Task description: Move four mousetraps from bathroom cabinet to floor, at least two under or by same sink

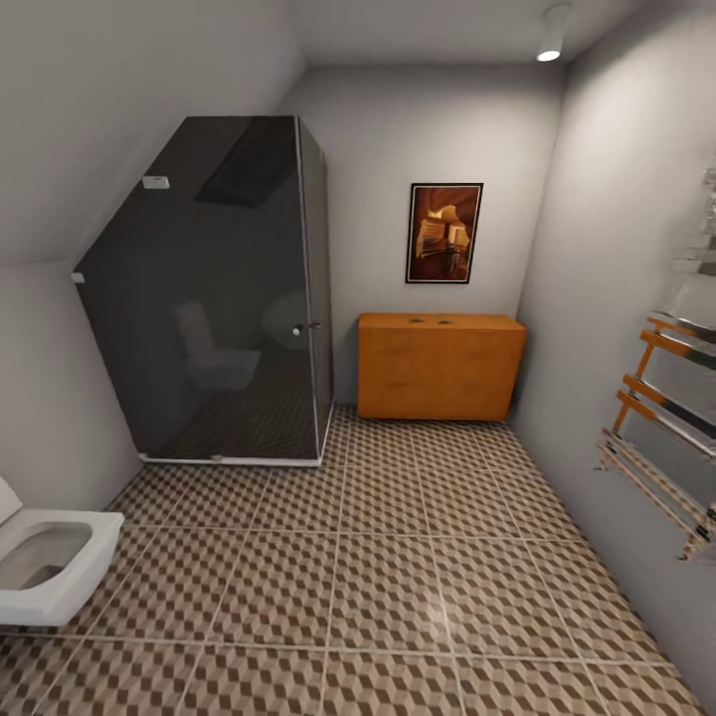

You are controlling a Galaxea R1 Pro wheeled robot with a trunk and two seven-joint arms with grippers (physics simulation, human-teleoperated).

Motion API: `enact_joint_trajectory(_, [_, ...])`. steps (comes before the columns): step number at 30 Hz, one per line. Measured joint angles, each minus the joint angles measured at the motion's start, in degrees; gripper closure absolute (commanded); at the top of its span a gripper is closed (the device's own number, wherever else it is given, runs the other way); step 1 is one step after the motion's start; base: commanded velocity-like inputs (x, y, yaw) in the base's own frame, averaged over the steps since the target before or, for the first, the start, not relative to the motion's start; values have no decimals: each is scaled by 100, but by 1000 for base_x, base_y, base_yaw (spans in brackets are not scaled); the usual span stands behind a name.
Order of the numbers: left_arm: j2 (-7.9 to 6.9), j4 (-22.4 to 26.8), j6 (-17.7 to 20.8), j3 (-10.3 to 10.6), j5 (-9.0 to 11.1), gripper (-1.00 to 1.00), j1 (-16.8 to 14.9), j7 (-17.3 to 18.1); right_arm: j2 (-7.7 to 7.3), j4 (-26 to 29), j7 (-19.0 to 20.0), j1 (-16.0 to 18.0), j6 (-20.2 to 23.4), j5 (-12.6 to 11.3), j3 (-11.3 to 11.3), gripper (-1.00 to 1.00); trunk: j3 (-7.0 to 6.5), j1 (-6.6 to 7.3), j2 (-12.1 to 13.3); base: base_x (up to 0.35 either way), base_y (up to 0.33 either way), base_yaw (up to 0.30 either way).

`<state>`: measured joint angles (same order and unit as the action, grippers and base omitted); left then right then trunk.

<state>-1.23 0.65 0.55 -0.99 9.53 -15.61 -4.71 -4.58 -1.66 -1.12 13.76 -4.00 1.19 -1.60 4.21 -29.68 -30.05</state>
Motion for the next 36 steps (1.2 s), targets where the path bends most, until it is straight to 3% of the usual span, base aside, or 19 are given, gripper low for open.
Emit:
enact_joint_trajectory(11, [0, 1, 0, 1, -4, -100, 2, 2, 0, 2, -2, 1, 1, -4, 0, -100, 0, 0, 0, 322, -22, -179])
enact_joint_trajectory(36, [-7, 5, 231, -39, 25, -100, -1, 0, 0, 5, -6, -1, 2, 2, -2, -100, 0, 0, 0, 307, -118, -11])
